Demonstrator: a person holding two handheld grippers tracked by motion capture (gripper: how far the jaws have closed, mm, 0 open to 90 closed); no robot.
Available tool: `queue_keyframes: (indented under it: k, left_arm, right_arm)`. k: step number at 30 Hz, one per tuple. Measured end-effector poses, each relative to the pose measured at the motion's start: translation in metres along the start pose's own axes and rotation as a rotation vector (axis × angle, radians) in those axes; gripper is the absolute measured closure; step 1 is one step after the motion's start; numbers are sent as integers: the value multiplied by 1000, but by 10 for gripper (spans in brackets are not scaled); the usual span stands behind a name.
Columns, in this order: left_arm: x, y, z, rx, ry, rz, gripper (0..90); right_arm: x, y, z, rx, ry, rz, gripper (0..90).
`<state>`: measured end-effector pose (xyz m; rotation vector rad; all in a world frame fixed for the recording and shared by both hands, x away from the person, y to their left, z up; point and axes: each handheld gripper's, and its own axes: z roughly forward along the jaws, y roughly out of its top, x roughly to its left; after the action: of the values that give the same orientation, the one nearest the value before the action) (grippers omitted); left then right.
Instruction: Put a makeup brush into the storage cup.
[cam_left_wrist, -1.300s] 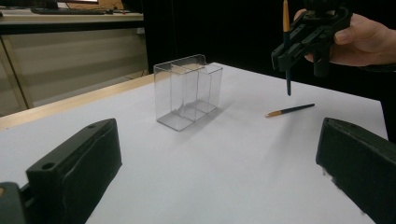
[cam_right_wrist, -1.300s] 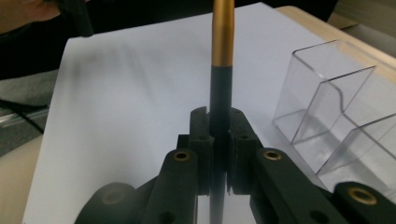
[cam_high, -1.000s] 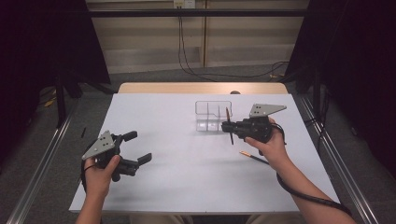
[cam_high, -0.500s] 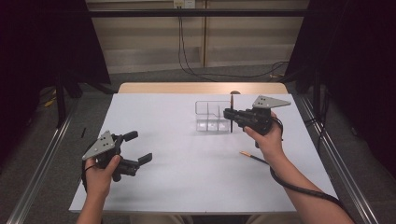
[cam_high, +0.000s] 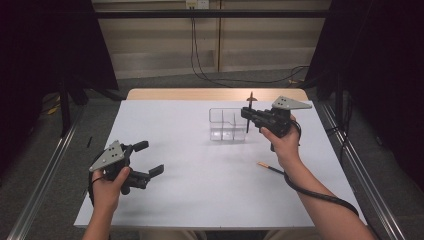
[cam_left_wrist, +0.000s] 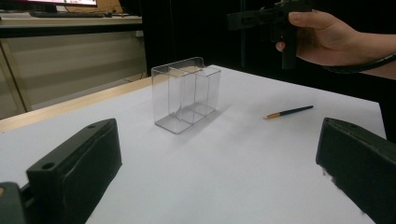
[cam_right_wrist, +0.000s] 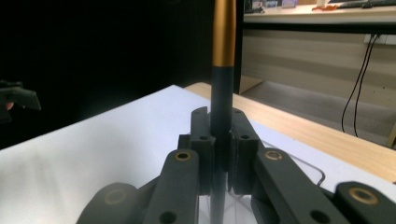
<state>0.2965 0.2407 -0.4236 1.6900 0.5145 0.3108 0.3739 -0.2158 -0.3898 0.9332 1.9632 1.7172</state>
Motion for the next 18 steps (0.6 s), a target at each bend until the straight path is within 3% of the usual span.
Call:
queue_keyframes:
  k: [18]
  left_arm:
    - [1,-1,-4,1,12,1,1]
  right_arm:
    - [-11,4,13,-25,-41,3,834]
